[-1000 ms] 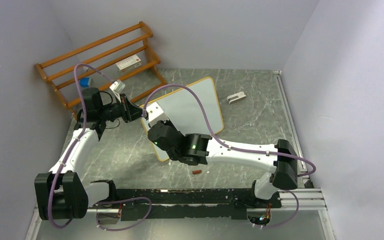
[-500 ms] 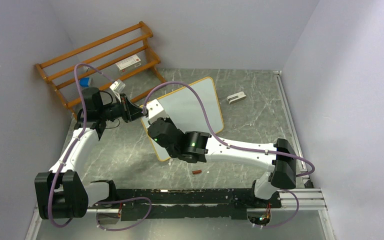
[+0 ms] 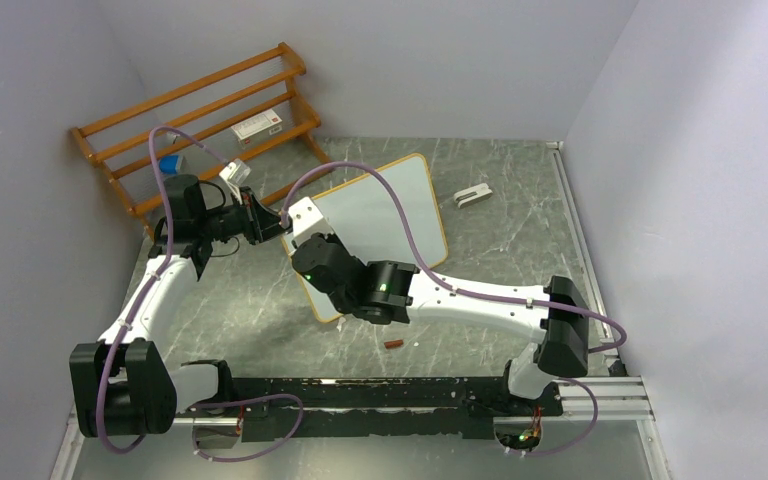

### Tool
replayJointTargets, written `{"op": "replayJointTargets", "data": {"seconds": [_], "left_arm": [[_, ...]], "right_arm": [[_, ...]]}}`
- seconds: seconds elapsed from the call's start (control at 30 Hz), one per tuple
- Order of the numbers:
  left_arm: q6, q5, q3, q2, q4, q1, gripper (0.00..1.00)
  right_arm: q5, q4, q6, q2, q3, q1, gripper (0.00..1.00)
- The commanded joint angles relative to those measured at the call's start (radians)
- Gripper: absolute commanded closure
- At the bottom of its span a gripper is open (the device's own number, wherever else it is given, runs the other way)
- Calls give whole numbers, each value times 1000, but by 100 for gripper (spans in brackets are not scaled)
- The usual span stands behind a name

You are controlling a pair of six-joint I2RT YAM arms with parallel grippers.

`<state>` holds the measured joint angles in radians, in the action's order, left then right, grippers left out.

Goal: Write a sentence on the whiteboard

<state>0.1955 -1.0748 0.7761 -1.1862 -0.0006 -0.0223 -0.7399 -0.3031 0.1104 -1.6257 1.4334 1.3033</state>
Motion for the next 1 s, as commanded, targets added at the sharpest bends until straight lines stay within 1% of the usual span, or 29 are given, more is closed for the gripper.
{"op": "replayJointTargets", "data": {"seconds": [0.0,0.2,0.97], "left_arm": [[-103,70,-33,-32,-108,17,95],[-103,71,-32,-35,-107,16,95],[-111,84,-28,-39,-120,17,95]], "right_arm": [[25,20,-5,-25,34,-7,100],[56,17,-12,-30,36,-7,100],[121,-124,6,-63,63,-6,100]]}}
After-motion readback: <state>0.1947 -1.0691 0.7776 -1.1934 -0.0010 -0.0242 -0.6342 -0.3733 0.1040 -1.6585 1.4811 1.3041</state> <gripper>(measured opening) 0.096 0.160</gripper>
